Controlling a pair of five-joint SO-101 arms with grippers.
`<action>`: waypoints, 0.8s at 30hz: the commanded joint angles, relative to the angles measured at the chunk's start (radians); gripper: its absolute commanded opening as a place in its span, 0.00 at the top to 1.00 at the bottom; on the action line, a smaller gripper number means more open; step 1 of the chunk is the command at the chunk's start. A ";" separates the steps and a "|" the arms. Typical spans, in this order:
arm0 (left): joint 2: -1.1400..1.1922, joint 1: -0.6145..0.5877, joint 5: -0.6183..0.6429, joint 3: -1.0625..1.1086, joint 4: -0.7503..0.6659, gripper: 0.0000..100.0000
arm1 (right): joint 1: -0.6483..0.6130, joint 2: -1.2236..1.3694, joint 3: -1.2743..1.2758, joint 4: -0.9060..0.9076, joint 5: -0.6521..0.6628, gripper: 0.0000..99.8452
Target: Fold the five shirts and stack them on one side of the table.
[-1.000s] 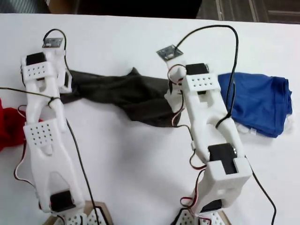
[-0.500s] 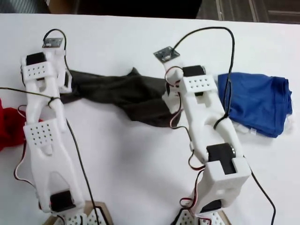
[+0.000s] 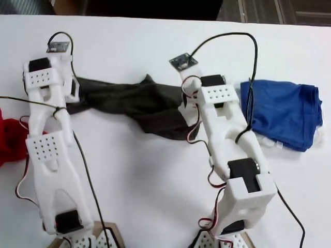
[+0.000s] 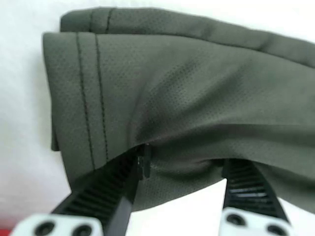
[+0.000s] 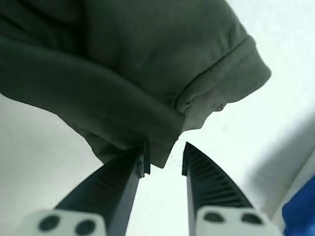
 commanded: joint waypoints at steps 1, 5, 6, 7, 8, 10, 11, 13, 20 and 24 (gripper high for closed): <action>0.008 -0.031 0.006 -0.013 -0.005 0.74 | -0.001 0.025 -0.005 -0.008 -0.003 0.88; 0.008 -0.031 0.006 -0.013 -0.003 0.74 | -0.001 0.074 -0.008 -0.007 -0.003 0.88; 0.008 -0.031 0.006 -0.013 -0.003 0.74 | -0.001 0.076 -0.008 -0.007 -0.003 0.88; 0.008 -0.031 0.006 -0.013 -0.003 0.74 | -0.001 0.074 -0.009 -0.007 -0.003 0.88; 0.008 -0.031 0.006 -0.013 -0.003 0.74 | -0.001 0.071 -0.011 -0.007 -0.003 0.88; 0.008 -0.031 0.006 -0.013 -0.003 0.74 | -0.001 0.058 -0.011 -0.007 -0.003 0.88; 0.008 -0.031 0.006 -0.013 -0.003 0.74 | -0.001 0.050 -0.011 -0.007 -0.003 0.88; 0.008 -0.031 0.006 -0.013 -0.003 0.74 | -0.001 0.033 -0.011 -0.007 -0.003 0.92; 0.008 -0.031 0.006 -0.013 -0.005 0.74 | -0.005 0.005 -0.011 -0.004 -0.008 0.96; 0.008 -0.031 0.006 -0.013 -0.005 0.74 | 0.001 0.012 -0.011 -0.004 -0.009 0.95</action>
